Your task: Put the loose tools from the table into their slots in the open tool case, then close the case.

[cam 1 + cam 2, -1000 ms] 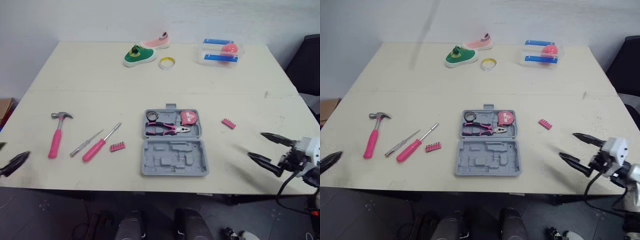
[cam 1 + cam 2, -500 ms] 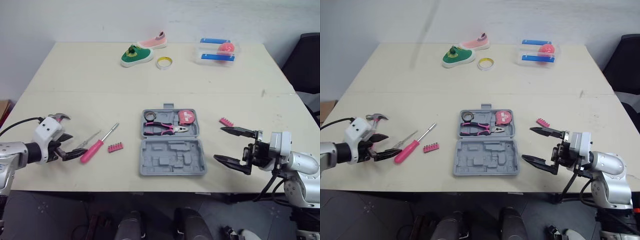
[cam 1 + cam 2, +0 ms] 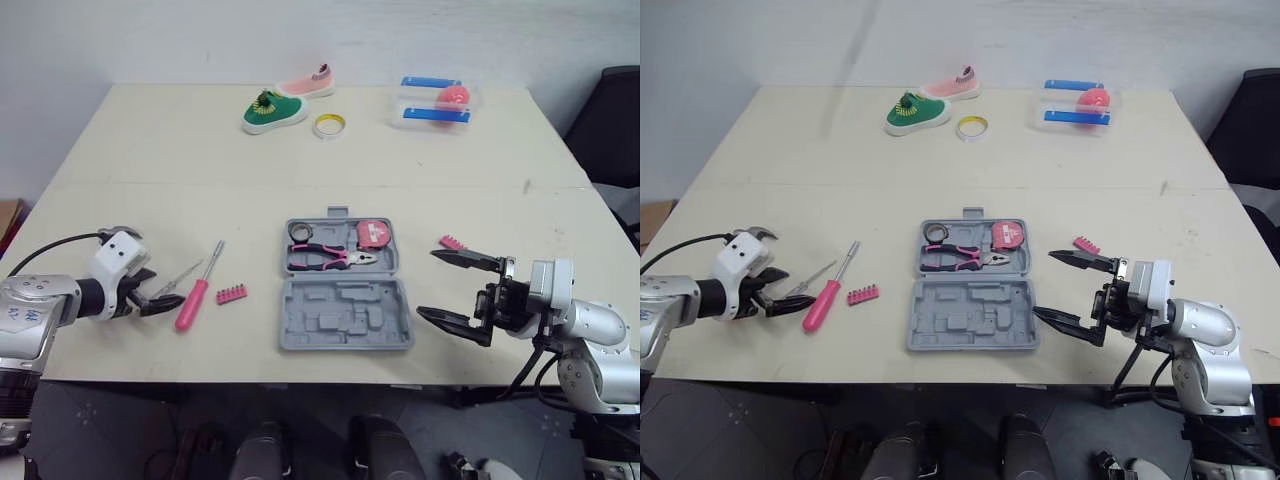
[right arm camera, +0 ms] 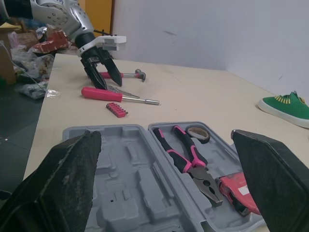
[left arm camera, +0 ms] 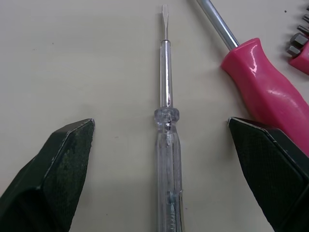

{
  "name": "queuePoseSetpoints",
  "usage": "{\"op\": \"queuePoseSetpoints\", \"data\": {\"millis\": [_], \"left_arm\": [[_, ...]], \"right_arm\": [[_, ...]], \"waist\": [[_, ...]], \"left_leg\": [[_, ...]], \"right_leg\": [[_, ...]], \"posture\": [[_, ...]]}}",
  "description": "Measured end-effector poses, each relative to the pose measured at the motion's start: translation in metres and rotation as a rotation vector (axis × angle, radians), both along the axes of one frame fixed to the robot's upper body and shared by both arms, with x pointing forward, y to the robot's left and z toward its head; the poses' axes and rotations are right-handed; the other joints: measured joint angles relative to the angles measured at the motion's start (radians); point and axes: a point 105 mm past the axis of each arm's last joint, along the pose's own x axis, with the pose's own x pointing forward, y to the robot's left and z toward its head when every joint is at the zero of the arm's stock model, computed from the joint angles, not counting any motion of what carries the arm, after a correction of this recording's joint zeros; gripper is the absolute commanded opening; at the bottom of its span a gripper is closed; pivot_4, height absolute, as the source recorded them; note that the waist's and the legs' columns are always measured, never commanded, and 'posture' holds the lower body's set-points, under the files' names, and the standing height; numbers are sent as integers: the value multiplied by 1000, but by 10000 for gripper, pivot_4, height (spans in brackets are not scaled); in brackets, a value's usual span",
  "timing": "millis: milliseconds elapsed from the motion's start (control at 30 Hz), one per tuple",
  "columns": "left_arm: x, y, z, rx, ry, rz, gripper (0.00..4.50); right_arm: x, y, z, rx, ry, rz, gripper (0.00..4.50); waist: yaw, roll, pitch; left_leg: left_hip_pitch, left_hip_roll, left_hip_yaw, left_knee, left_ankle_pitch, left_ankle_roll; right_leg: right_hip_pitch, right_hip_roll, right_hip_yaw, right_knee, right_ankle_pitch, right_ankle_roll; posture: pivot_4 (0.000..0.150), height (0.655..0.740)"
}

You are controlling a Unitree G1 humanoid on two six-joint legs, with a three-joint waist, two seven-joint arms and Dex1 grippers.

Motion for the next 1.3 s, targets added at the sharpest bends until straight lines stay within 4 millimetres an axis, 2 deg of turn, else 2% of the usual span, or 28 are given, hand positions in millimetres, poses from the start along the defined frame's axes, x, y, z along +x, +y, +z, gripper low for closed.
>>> {"op": "queuePoseSetpoints", "data": {"millis": [33, 67, 100, 200, 333, 400, 633, 700, 833, 867, 900, 933, 1000, 1067, 1133, 1200, 1300], "left_arm": [[0, 0, -1, -2, 2, 0, 44792], [-1, -1, -2, -6, 3, -3, 39490], [-2, -1, -3, -11, 1, -5, 36562], [-2, -4, -6, -38, -17, -15, 23964], [-2, -4, -11, -74, -32, -6, 4848], [-3, -1, -13, -82, -32, 5, 721], [-5, 2, -8, -96, -81, -8, 721], [-4, -5, 8, -122, -145, -65, 721], [-1, -51, 75, -113, -363, -324, 721], [-1, -60, 85, -109, -387, -367, 721], [-3, -78, 95, -104, -407, -442, 721], [-4, -87, 98, -102, -409, -481, 721], [-7, -122, 96, -98, -390, -615, 721], [-10, -169, 83, -84, -350, -778, 721], [-11, -201, 69, -66, -298, -871, 721], [-8, -218, 65, -19, -281, -921, 721], [-2, -229, 64, 21, -266, -941, 721]], "right_arm": [[0, 0, 0, 0, -1, -1, 45000], [0, 0, 0, -1, -1, -2, 45000], [0, -1, 0, -1, -2, -3, 45000], [1, -2, -1, -7, -4, -8, 45000], [1, -3, -2, -8, 0, -12, 45000], [1, -3, -2, -8, 0, -12, 45000], [1, -5, -1, -22, -2, -18, 45000], [0, -7, -3, -33, -1, -23, 45000], [1, -11, 0, -54, -24, -51, 45000], [2, -12, 0, -55, -27, -60, 45000], [3, -14, 0, -58, -27, -76, 45000], [3, -15, 0, -60, -28, -82, 45000], [3, -20, -1, -72, -14, -102, 45000], [2, -25, -3, -93, 9, -114, 45000], [0, -27, -5, -96, 24, -119, 45000], [0, -28, -7, -100, 33, -121, 45000], [-1, -29, -7, -101, 34, -123, 45000]], "waist": [[0, 0, 0], [0, 0, 0], [0, 0, 0], [1, 0, 0], [2, 1, 0], [1, 1, -1], [-1, 1, -1], [0, 0, 0], [15, -2, 1], [17, -2, 1], [21, -2, 1], [22, -2, 1], [28, -2, 1], [37, -2, 1], [40, -3, 1], [35, -3, 1], [26, -3, 1]], "left_leg": [[0, 0, 0, 0, 0, 0], [0, 0, 0, 0, 0, 0], [0, 0, 0, 0, 0, 0], [1, 0, 1, 0, 0, 0], [2, 0, 0, 0, -1, 1], [2, 0, 0, 0, -1, 1], [3, 0, 0, -2, -1, 0], [0, 0, -1, -2, -1, -1], [0, -2, -2, -1, -1, -3], [0, -2, -1, -1, -1, -3], [0, -2, -1, -1, -1, -3], [1, -2, 0, -1, 0, -2], [1, -4, 0, -1, 1, -1], [1, -5, 1, 0, 2, 1], [0, -5, 1, 3, 3, 3], [0, -4, 2, 7, 1, 3], [-1, -1, 2, 8, 0, 2]], "right_leg": [[0, 0, 0, 0, 0, 0], [0, 0, 0, 0, 0, 0], [0, 0, 0, 0, 0, 0], [0, 0, 1, 0, 0, 0], [1, -1, 1, 0, 0, 0], [2, -1, 1, 0, 0, 0], [1, -1, 2, 0, 0, 0], [0, -1, 2, 0, 0, 0], [1, -2, 2, -1, 0, 0], [2, -2, 2, -1, 0, 1], [2, -2, 1, -1, 0, 1], [2, -2, 1, -1, 1, 1], [2, -1, 0, 0, 1, 1], [3, 2, 1, -1, 2, 3], [3, 3, 1, -1, 2, 4], [3, 5, 2, 0, 2, 4], [3, 7, 2, -1, 2, 4]], "posture": [[1500, 7400], [1500, 7400], [1500, 7400], [1500, 7400], [1500, 7400], [1500, 7400], [1500, 7400], [1500, 7400], [1500, 7400], [1500, 7400], [1500, 7400], [1500, 7400], [1500, 7400], [1500, 7400], [1500, 7400], [1500, 7400], [1500, 7400]]}}
